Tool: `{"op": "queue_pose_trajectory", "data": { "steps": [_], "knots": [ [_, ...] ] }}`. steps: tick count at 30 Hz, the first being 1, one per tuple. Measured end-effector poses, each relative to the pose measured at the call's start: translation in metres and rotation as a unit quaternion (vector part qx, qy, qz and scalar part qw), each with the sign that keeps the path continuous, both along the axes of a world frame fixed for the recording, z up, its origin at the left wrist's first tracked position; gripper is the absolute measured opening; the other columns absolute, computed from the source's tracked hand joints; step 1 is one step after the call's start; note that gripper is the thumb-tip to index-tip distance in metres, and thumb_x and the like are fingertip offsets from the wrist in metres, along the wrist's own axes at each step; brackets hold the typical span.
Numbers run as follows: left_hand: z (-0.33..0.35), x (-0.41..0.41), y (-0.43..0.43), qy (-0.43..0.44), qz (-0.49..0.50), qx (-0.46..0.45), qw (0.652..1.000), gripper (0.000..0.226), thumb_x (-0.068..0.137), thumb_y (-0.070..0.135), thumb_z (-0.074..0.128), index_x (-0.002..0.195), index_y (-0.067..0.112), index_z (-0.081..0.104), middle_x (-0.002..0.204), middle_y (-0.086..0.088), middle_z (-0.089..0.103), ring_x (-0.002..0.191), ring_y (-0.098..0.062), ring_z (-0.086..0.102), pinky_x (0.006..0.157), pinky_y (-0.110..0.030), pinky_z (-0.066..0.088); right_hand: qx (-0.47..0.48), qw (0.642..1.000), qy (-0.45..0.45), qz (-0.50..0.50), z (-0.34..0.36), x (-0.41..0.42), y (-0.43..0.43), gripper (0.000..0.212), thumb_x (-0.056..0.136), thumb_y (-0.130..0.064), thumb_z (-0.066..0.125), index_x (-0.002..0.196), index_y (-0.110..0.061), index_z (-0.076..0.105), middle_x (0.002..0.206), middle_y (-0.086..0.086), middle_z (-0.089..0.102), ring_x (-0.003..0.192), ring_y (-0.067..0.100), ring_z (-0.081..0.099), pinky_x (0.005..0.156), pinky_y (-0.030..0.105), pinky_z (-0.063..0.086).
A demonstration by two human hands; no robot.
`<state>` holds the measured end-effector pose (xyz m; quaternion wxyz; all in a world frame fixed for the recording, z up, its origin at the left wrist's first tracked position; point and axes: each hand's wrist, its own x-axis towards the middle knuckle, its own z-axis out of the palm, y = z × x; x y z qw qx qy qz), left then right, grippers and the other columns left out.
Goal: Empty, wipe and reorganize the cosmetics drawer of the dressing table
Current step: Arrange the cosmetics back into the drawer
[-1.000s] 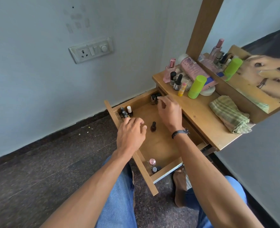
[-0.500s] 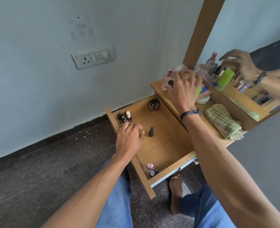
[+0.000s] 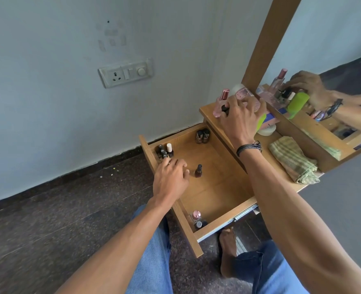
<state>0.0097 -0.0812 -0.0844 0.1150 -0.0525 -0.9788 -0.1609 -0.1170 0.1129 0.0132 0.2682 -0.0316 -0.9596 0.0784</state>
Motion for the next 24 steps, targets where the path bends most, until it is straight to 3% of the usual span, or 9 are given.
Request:
{"op": "queue_pose_trajectory", "data": {
  "steps": [4, 6, 12, 14, 16, 19, 24],
  "knots": [
    [0.001, 0.001, 0.0, 0.004, 0.001, 0.001, 1.0, 0.023, 0.093, 0.036, 0.063, 0.112, 0.025, 0.068, 0.103, 0.012, 0.07, 0.098, -0.01, 0.053, 0.084, -0.027, 0.047, -0.006, 0.999, 0.038, 0.004, -0.003, -0.001, -0.003, 0.035, 0.093, -0.04, 0.046, 0.11, -0.018, 0.067, 0.102, 0.003, 0.076, 0.119, 0.034, 0.056, 0.117, 0.059, 0.018],
    [0.001, 0.001, 0.0, 0.006, 0.001, 0.001, 1.0, 0.023, 0.092, 0.035, 0.064, 0.112, 0.025, 0.068, 0.103, 0.012, 0.07, 0.097, -0.01, 0.053, 0.084, -0.027, 0.047, -0.006, 0.998, 0.065, 0.01, -0.004, -0.001, -0.005, 0.031, 0.092, -0.038, 0.054, 0.113, -0.02, 0.069, 0.104, -0.001, 0.075, 0.116, 0.031, 0.056, 0.118, 0.058, 0.017],
    [0.001, 0.001, 0.0, 0.008, 0.0, 0.001, 1.0, 0.024, 0.091, 0.035, 0.065, 0.112, 0.024, 0.069, 0.102, 0.011, 0.07, 0.096, -0.01, 0.054, 0.082, -0.027, 0.047, -0.007, 0.985, 0.159, 0.072, -0.009, 0.012, -0.019, 0.019, 0.084, -0.029, 0.063, 0.098, -0.021, 0.072, 0.096, -0.003, 0.072, 0.108, 0.026, 0.057, 0.117, 0.049, 0.019],
    [0.001, 0.001, 0.0, 0.009, 0.001, 0.001, 1.0, 0.024, 0.091, 0.035, 0.065, 0.112, 0.024, 0.069, 0.103, 0.012, 0.07, 0.096, -0.01, 0.054, 0.082, -0.026, 0.047, -0.007, 0.979, 0.177, 0.103, -0.015, 0.022, -0.026, 0.017, 0.084, -0.028, 0.065, 0.097, -0.02, 0.072, 0.098, -0.003, 0.072, 0.105, 0.025, 0.055, 0.11, 0.046, 0.028],
    [0.0, 0.001, 0.0, 0.005, 0.004, 0.001, 1.0, 0.024, 0.091, 0.035, 0.064, 0.112, 0.024, 0.069, 0.103, 0.012, 0.07, 0.097, -0.01, 0.054, 0.082, -0.026, 0.047, -0.008, 0.974, 0.185, 0.133, -0.026, 0.031, -0.033, 0.016, 0.084, -0.027, 0.066, 0.097, -0.018, 0.071, 0.095, 0.0, 0.071, 0.098, 0.025, 0.052, 0.093, 0.043, 0.038],
    [0.0, 0.0, 0.0, 0.002, 0.005, -0.007, 1.0, 0.024, 0.09, 0.033, 0.062, 0.111, 0.024, 0.069, 0.104, 0.011, 0.07, 0.098, -0.011, 0.053, 0.084, -0.027, 0.047, -0.041, 0.97, 0.15, 0.186, -0.048, 0.044, -0.041, 0.016, 0.084, -0.021, 0.069, 0.098, -0.012, 0.071, 0.092, 0.004, 0.07, 0.088, 0.027, 0.055, 0.073, 0.04, 0.047],
    [0.0, 0.001, 0.0, 0.002, 0.001, -0.014, 1.0, 0.024, 0.092, 0.034, 0.059, 0.111, 0.023, 0.067, 0.105, 0.011, 0.07, 0.101, -0.011, 0.054, 0.085, -0.028, 0.046, -0.124, 0.982, -0.01, 0.144, -0.082, 0.055, -0.042, 0.023, 0.087, -0.017, 0.069, 0.108, -0.009, 0.068, 0.102, 0.006, 0.068, 0.087, 0.028, 0.065, 0.063, 0.035, 0.052]
  ]
}}
